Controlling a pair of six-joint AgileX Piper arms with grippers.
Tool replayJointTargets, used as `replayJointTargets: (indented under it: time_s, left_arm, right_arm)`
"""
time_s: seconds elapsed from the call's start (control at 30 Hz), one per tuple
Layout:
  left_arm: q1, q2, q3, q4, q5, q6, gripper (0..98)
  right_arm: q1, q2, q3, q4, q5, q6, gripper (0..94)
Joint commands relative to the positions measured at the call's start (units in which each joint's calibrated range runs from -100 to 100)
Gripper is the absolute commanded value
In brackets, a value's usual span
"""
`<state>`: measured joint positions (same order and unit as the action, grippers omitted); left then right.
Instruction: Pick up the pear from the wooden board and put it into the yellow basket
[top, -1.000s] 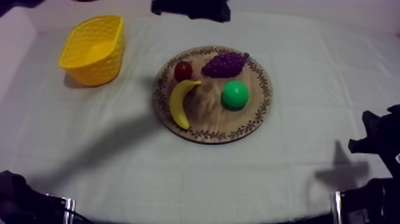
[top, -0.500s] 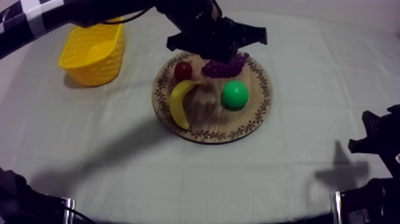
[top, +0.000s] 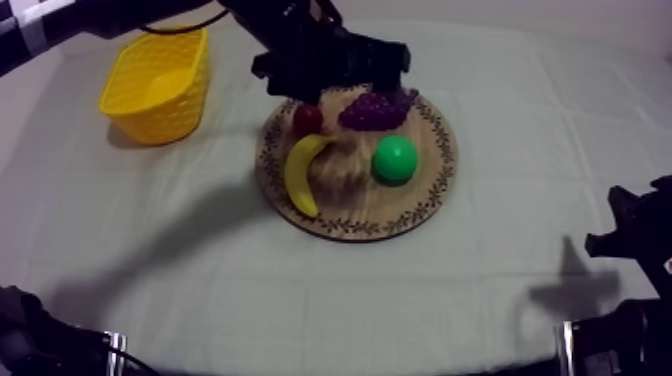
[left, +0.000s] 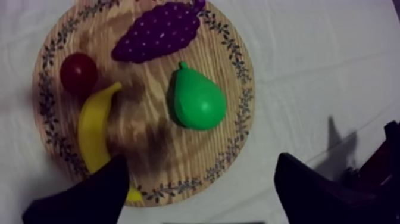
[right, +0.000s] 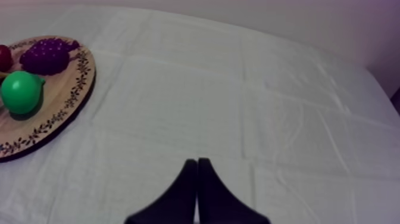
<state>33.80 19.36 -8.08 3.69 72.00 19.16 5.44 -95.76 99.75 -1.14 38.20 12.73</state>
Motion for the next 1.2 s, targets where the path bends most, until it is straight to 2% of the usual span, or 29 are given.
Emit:
replayJointTargets:
  time_s: [0.0,0.23,0.43,0.83,1.17]
  left_arm:
    - [0.0,0.7,0.1,0.15,-0.1,-0.9,95.8]
    - [0.1,5.8,-1.4,0.42,0.0,-1.1,95.9]
    - [0.7,12.2,-6.2,0.98,2.9,-0.9,94.4]
    - [0.9,27.1,-21.4,4.57,11.5,-0.7,95.9]
    - [0.3,36.7,-37.1,6.85,18.4,-1.4,95.8]
  right_arm:
    - [0.0,0.0,0.0,0.0,0.0,0.0,0.3]
    - [0.0,0.0,0.0,0.0,0.0,0.0,0.3]
    - [0.0,0.0,0.0,0.0,0.0,0.0,0.3]
    - [0.0,0.0,0.0,0.0,0.0,0.0,0.3]
    - [0.0,0.0,0.0,0.0,0.0,0.0,0.3]
